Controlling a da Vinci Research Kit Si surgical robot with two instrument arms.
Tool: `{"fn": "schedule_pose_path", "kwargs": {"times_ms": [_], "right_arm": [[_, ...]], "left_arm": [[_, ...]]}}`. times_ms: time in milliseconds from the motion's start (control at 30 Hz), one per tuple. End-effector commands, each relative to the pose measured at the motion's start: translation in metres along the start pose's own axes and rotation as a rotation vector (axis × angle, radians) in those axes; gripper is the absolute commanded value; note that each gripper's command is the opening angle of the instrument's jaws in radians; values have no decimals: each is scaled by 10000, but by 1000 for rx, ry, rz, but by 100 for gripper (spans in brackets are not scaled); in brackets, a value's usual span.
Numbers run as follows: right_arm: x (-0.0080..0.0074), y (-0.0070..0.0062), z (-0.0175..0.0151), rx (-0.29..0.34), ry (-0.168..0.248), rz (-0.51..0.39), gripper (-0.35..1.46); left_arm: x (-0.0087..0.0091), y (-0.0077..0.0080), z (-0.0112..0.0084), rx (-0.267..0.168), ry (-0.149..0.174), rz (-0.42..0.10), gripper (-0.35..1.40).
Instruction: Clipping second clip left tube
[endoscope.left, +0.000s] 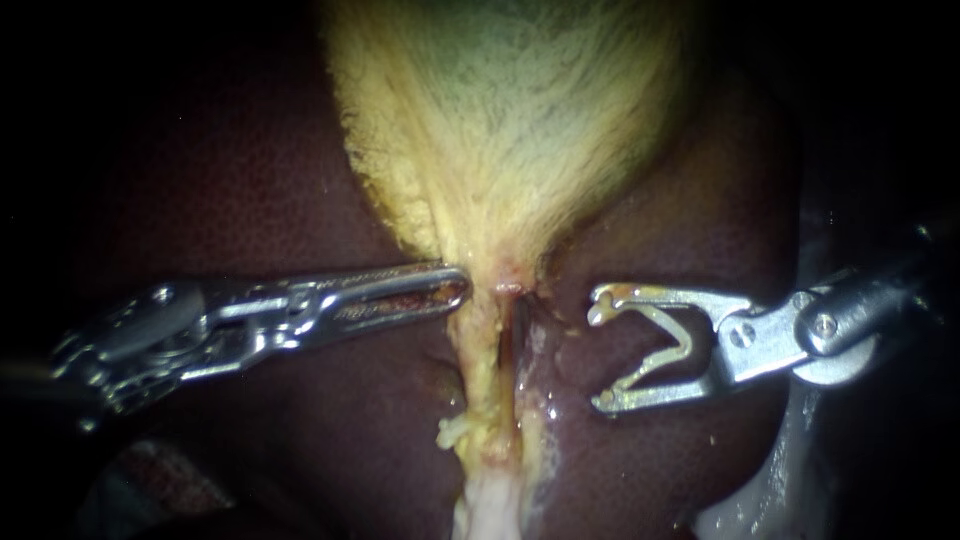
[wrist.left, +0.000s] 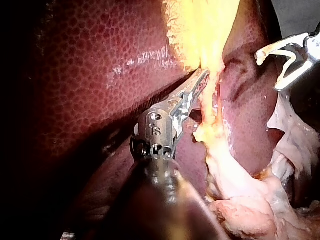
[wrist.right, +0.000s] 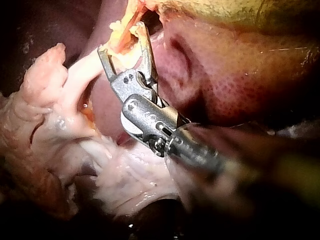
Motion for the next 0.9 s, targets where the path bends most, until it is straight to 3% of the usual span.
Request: {"fn": "schedule_pose_path", "kwargs": {"times_ms": [33, 200, 467, 633, 900], "right_arm": [[0, 0, 0, 0, 0, 0, 60], [-4, -6, 11, 7, 3, 17, 60], [-23, -27, 71, 41, 11, 136, 59], [-37, -32, 116, 62, 12, 189, 59], [-51, -21, 156, 64, 7, 228, 59]], "left_arm": [[0, 0, 0, 0, 0, 0, -35], [-7, 2, -9, -5, -10, -4, -35], [-56, 16, -58, -23, -86, -37, -35], [-56, 17, -73, -27, -93, -39, -35], [-55, 7, -81, -31, -97, -34, -35]]}}
